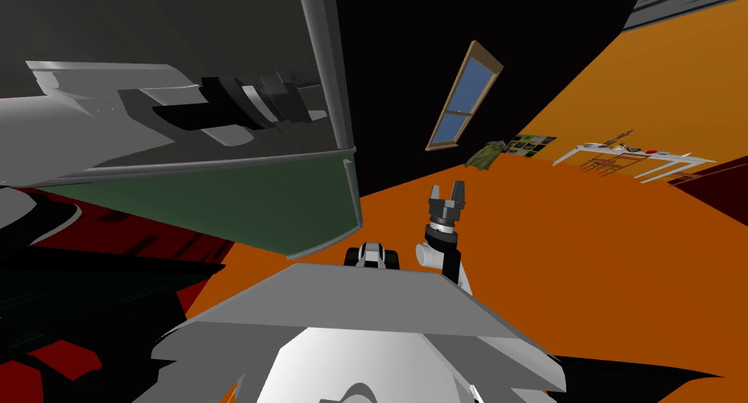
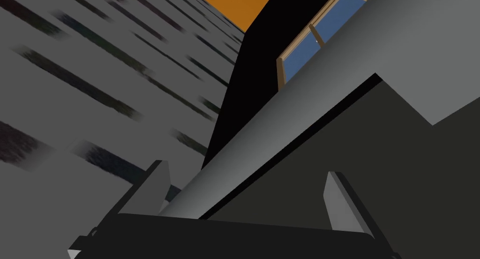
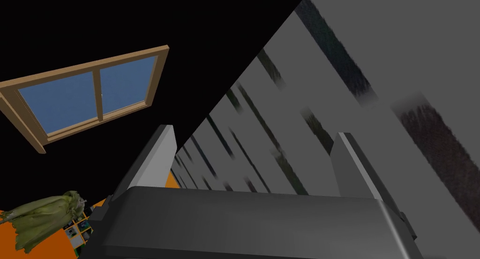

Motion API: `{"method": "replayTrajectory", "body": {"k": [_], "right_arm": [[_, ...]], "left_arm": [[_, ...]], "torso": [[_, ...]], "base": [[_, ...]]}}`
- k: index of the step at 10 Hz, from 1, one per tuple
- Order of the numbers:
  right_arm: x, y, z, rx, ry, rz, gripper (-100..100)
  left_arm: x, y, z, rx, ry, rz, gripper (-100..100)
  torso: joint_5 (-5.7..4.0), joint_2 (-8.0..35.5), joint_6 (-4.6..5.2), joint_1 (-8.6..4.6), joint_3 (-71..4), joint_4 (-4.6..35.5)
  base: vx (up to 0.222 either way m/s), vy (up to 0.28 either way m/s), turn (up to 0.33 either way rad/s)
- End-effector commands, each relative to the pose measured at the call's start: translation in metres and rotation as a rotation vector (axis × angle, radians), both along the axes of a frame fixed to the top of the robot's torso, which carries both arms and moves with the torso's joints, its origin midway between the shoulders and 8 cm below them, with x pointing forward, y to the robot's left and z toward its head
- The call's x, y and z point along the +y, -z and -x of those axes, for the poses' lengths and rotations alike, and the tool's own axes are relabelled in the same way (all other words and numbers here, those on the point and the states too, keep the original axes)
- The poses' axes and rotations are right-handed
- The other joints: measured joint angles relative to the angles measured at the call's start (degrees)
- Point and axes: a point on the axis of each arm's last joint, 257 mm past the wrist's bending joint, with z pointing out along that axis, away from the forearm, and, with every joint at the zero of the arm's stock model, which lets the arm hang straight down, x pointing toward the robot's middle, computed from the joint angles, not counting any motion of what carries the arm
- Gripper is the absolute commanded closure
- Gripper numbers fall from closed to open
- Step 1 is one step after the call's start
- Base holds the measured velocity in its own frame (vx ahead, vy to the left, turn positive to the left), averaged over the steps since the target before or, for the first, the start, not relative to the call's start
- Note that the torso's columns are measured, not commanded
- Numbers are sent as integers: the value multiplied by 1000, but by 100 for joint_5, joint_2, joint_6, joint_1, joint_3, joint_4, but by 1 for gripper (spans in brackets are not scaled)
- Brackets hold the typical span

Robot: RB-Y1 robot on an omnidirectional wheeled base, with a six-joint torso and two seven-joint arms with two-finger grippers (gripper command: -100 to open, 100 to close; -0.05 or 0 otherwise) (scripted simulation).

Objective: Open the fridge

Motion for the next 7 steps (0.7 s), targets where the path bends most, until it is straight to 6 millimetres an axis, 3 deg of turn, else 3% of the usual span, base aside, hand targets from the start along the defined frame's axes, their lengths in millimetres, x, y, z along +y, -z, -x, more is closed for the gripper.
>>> {"method": "replayTrajectory", "body": {"k": [1, 2, 7], "right_arm": [[0, 0, 0, 0, 0, 0, 0], [0, 0, 0, 0, 0, 0, 0], [0, 0, 0, 0, 0, 0, 0]], "left_arm": [[0, -1, 0, 1, 0, 1, 100], [-22, -2, 16, 1, 70, 3, 100], [-70, -4, 60, 1, 245, 4, 100]], "torso": [[2, 1, 1, 16, 0, -1], [10, 3, -1, 35, 2, 1], [18, 16, -30, 77, 16, 24]], "base": [[8, -6, 0], [-158, 77, 0], [-288, 108, -32]]}}
